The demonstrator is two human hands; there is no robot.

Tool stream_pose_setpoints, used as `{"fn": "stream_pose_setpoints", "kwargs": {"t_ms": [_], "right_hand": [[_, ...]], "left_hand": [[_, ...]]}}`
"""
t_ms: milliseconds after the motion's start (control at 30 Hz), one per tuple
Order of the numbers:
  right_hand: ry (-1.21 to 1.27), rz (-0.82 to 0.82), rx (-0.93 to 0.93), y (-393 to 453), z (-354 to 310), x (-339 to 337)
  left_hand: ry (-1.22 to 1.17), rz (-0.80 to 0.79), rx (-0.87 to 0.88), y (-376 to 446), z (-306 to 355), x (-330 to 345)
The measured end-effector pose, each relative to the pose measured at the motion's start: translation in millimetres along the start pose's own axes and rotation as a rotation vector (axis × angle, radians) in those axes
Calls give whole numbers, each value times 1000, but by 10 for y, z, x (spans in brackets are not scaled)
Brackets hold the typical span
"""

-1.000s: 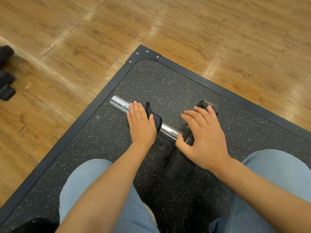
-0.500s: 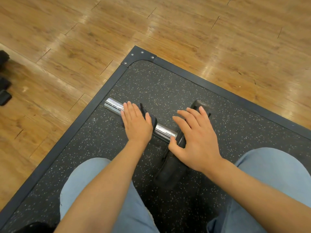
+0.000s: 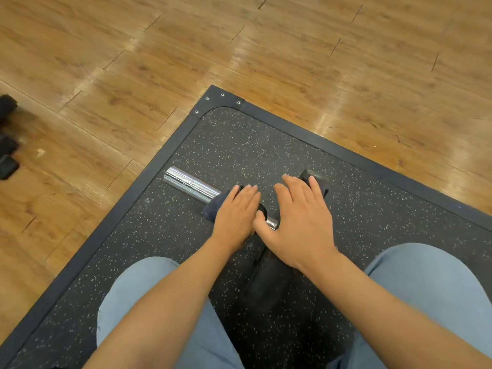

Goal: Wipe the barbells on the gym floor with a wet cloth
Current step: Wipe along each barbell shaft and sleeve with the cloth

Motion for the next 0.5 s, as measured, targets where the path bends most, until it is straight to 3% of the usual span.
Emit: {"fn": "stream_pose_setpoints", "kwargs": {"t_ms": [133, 300, 500], "right_hand": [[26, 64, -1, -8, 4, 63], [40, 111, -13, -5, 4, 83], [45, 105, 1, 15, 5, 72]], "left_hand": [[-4, 30, 11, 2, -195, 21], [-16, 99, -246, -8, -579, 58], [-79, 168, -363, -58, -282, 110]]}}
Point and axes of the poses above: each hand's wrist, its own y-axis towards the middle knuckle, its own x-axis out of the palm, z = x × y, the point moved 1 cm from there along y, towards the middle knuckle, and after that the axes turned 3 degrees about x, right-handed, at the moved point
